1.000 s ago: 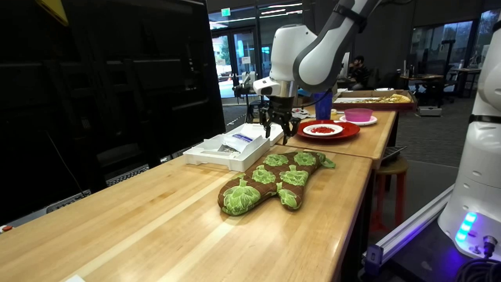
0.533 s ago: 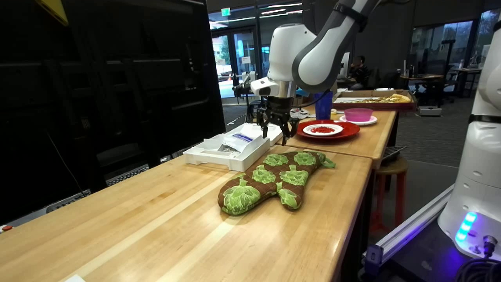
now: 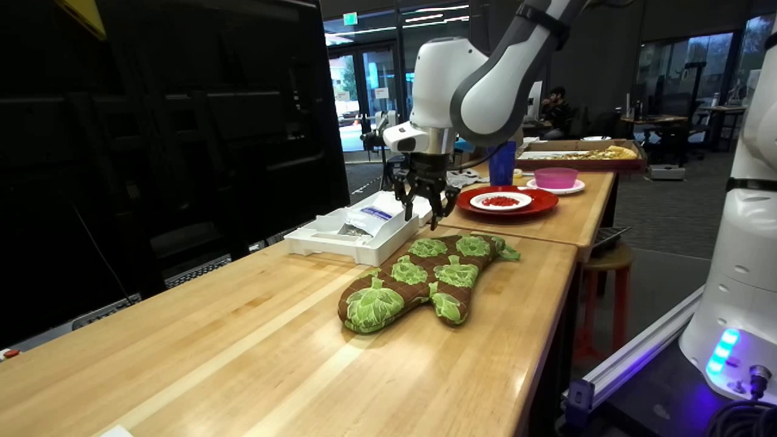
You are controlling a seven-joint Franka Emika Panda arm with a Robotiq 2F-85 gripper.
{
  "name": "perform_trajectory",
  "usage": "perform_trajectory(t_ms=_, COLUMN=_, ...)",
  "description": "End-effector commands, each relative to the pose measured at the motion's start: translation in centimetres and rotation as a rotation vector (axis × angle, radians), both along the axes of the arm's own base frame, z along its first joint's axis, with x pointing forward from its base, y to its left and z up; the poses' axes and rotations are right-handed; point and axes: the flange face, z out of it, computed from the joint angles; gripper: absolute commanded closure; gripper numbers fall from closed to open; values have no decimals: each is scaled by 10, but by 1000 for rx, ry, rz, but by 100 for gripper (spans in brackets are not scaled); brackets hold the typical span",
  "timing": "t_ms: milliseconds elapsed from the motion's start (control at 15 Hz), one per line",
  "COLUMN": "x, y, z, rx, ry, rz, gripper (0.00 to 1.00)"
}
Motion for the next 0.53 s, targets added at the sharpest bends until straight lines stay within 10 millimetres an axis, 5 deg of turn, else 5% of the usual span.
perform_trajectory(t_ms=0, x=3, y=6, z=0, rx=-6, ry=14, rz=23, gripper=45)
perform_trajectory(t_ms=333, x=12, y=5, z=0, rx=-4, ry=16, rz=23, gripper=53)
perform_trajectory(t_ms=467, x=16, y=2, z=2, rx=-3, ry=15, rz=17, gripper=76)
